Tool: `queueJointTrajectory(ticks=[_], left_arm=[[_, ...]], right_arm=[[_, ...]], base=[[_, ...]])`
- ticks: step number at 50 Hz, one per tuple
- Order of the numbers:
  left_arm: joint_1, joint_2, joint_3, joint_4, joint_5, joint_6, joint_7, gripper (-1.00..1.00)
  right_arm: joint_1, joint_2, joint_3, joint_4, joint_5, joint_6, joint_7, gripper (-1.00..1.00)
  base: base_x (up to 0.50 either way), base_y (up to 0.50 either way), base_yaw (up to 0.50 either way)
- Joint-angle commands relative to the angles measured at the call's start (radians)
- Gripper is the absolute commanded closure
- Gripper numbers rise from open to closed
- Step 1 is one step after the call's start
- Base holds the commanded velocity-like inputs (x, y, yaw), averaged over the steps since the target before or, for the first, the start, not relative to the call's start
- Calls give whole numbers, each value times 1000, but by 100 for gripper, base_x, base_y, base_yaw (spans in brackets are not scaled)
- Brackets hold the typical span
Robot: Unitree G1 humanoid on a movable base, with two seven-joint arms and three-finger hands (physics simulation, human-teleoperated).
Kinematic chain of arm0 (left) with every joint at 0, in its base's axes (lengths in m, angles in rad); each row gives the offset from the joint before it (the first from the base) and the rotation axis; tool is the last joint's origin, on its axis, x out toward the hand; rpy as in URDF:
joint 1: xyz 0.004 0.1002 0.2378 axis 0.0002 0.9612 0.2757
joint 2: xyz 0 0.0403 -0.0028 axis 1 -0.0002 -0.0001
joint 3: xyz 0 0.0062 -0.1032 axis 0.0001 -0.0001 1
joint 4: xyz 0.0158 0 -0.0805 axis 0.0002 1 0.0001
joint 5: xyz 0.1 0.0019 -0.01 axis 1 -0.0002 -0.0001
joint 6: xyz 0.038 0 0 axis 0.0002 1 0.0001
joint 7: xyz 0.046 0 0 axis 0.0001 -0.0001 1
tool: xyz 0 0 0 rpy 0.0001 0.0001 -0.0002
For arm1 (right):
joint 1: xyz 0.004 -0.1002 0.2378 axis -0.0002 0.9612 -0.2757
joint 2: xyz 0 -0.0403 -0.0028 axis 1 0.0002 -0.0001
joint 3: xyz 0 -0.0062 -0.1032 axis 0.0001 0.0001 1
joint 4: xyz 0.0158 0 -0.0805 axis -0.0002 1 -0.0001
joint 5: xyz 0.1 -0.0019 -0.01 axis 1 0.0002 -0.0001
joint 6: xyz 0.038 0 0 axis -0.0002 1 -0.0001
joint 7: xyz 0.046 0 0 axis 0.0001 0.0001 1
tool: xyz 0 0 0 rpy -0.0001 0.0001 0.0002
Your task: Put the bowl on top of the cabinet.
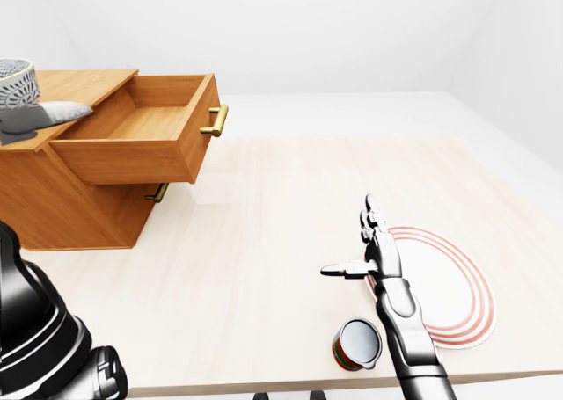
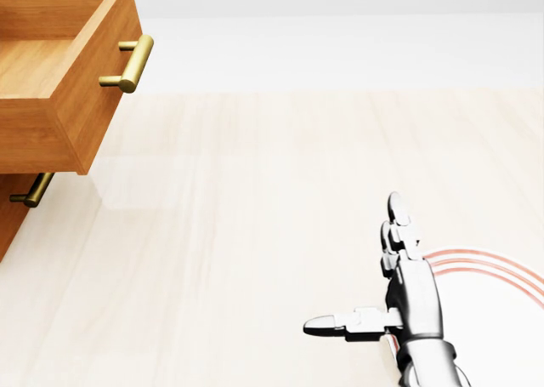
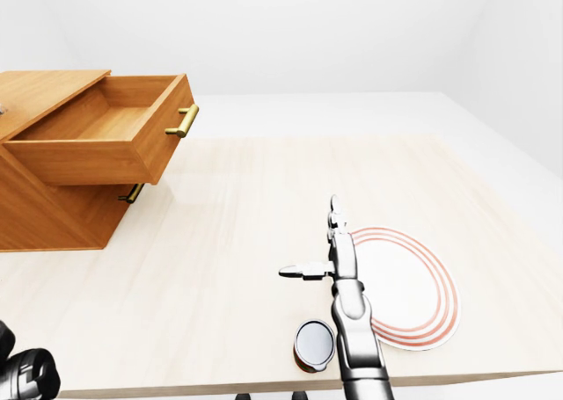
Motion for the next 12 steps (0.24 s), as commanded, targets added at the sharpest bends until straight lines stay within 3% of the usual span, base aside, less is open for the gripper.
queueJointTrajectory(ticks=[1,3,4,5,6,7,8,9,11,12], left_arm=[[91,-177,158,-502,-168,0,-191,-100],[171,-155,207,-501,-274,0,-145,-100],[259,-131,233,-501,-351,-23,-83,-100],[379,-81,266,-501,-435,-80,14,-100],[528,-12,310,-501,-525,-158,137,-100],[694,52,361,-501,-604,-175,261,-100],[862,63,403,-501,-638,-175,353,-100],[949,83,430,-501,-655,-175,403,-100],[1092,-103,330,-501,-551,-175,379,-100],[1117,-227,246,-501,-488,-175,305,-100]], right_arm=[[-3,1,3,15,-5,-10,-2,-100],[-2,1,3,10,-4,-6,-2,-100],[-1,1,3,8,-4,-5,-2,-100],[-1,1,3,7,-4,-4,-2,-100],[0,0,3,7,-4,-5,-1,-100],[0,0,2,8,-4,-6,-1,-100],[0,0,2,9,-4,-6,-1,-100],[0,0,2,9,-4,-6,-1,-100],[8,1,4,-10,-4,2,0,-100],[7,1,3,-9,-3,1,1,-100]], base=[[0,0,0],[0,0,0],[0,0,0],[0,0,0],[0,0,0],[0,0,0],[0,0,0],[0,0,0],[0,0,0],[0,0,0]])
